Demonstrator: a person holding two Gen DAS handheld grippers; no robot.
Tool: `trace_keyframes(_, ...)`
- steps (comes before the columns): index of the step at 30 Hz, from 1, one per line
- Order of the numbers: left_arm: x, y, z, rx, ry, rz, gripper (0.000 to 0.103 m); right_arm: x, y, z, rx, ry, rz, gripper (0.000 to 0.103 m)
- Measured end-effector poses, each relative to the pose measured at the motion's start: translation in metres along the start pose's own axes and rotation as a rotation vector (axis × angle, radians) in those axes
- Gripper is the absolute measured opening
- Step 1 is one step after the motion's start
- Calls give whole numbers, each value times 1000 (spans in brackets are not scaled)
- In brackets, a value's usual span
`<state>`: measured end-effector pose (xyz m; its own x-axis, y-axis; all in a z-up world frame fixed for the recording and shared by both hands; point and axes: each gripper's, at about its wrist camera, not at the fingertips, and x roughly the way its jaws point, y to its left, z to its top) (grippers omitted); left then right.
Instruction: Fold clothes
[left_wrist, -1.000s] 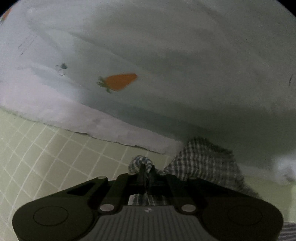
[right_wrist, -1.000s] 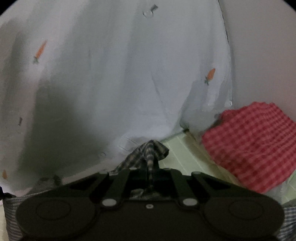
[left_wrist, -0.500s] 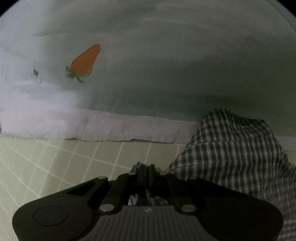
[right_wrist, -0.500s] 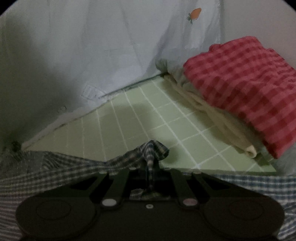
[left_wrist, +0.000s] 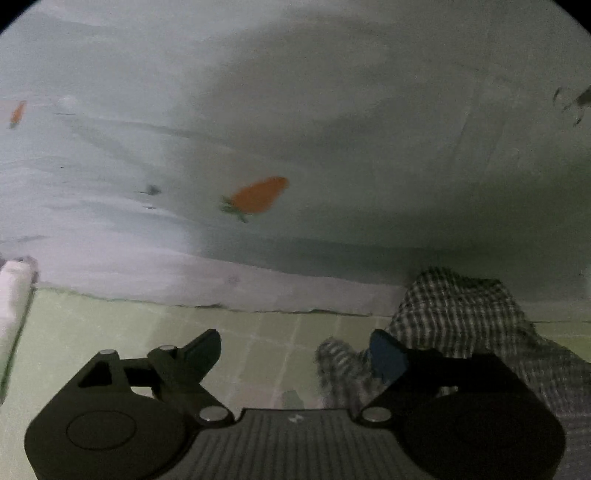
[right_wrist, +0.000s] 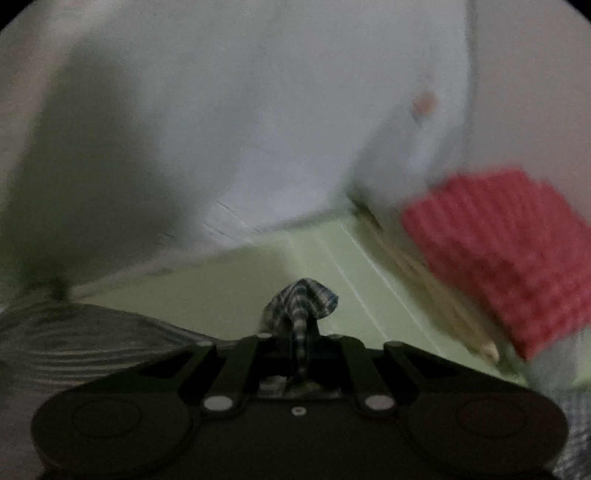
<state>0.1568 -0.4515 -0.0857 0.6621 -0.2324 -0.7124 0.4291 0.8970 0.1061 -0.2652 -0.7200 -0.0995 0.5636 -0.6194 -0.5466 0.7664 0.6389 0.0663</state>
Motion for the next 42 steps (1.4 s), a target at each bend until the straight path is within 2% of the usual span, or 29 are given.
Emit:
trace_keyframes(2,-19,6,-14,-4,2,-7,89,-20,24,-4,-44,-22,99,6)
trace_keyframes(4,-33,9,-32,0,23,-26,89,-33,48,-15,-90,-4,174,6)
trace_keyframes(9,-60,8,-81,4,119,-74,89,-45,66,-52,-68,111,227,9)
trace_keyframes(12,-78,1,-103,6,157,-130,89,-53,76,-74,-53,182,257,25)
trace_keyframes(13,-82,-5,-105,18,160,-152,90,-55,79,-81,-47,205,267,40)
trace_keyframes(14,-86,-12,-108,29,163,-174,90,-58,83,-88,-42,228,276,62)
trace_keyframes(15,-91,-18,-111,41,166,-196,90,-66,77,-88,-13,215,276,71)
trace_keyframes(16,-95,-25,-114,52,169,-218,90,-70,69,-89,7,203,254,84)
trace_keyframes(18,-104,-37,-119,75,175,-262,90,-79,50,-95,42,182,203,96)
trace_keyframes(20,-113,-50,-124,98,181,-306,90,-87,32,-100,77,161,152,102)
trace_keyframes(25,-123,-91,-132,165,198,-436,90,-107,-14,-112,164,107,24,102)
trace_keyframes(28,-116,-119,-136,212,213,-505,90,-103,-34,-122,205,129,-55,102)
trace_keyframes(32,-105,-147,-137,219,257,-584,88,-94,-54,-131,239,155,-126,102)
trace_keyframes(34,-99,-157,-138,214,279,-596,81,-91,-58,-135,257,167,-141,103)
trace_keyframes(35,-97,-162,-138,211,289,-599,68,-91,-57,-136,254,167,-145,103)
trace_keyframes(36,-94,-166,-139,208,300,-602,49,-90,-55,-136,244,167,-151,103)
trace_keyframes(37,-91,-171,-139,205,311,-606,37,-88,-53,-135,232,170,-155,103)
trace_keyframes(38,-89,-173,-139,201,324,-611,6,-87,-52,-135,222,172,-155,103)
trace_keyframes(39,-88,-174,-140,193,335,-616,3,-87,-50,-135,211,174,-154,103)
trace_keyframes(42,-91,-166,-142,149,331,-621,2,-84,-45,-132,187,182,-145,103)
